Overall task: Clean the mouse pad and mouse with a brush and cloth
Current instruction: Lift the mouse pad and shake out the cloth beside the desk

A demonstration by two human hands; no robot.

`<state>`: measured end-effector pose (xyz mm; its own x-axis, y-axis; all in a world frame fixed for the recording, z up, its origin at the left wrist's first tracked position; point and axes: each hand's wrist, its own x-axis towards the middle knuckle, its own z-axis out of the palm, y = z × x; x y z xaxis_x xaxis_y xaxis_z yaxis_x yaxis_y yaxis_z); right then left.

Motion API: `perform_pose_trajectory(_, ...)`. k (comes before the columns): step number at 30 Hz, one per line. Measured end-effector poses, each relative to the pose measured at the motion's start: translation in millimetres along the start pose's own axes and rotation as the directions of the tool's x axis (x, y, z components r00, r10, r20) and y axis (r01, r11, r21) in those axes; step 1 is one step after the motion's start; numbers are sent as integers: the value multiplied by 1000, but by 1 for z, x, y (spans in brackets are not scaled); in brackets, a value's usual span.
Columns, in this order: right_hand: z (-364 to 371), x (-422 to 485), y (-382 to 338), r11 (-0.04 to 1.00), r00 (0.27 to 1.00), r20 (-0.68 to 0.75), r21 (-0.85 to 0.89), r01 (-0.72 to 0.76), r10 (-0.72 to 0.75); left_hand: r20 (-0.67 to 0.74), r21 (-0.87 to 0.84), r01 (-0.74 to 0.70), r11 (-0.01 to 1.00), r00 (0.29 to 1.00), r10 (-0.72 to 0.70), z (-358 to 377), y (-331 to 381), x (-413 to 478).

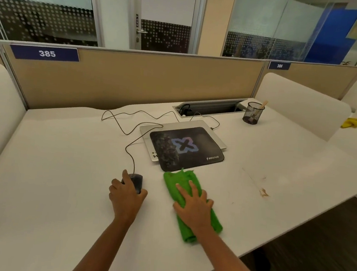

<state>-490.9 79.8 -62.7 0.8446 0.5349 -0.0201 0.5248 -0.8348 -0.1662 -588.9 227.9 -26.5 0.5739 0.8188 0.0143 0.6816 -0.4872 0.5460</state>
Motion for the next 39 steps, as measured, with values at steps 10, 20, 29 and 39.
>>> perform_pose_trajectory(10, -45, 13, 63, 980, 981, -93, 121, -157, 169, 29, 24, 19, 1000, 999, -20, 19, 22, 3)
perform_pose_trajectory(20, -4, -24, -15, 990, 990, 35, 35, 133, -134, -39, 139, -30, 990, 999, 36, 29, 28, 4)
perform_pose_trajectory(29, -6, 8, 42, 997, 997, 27, 28, -71, 70, 133, 399, -392, 829, 919, 370, 67, 66, -5)
perform_pose_trajectory(39, -19, 54, 113, 970, 970, 16, 16, -242, 242, 280, 264, -554, 790, 827, 487, 115, 108, -3)
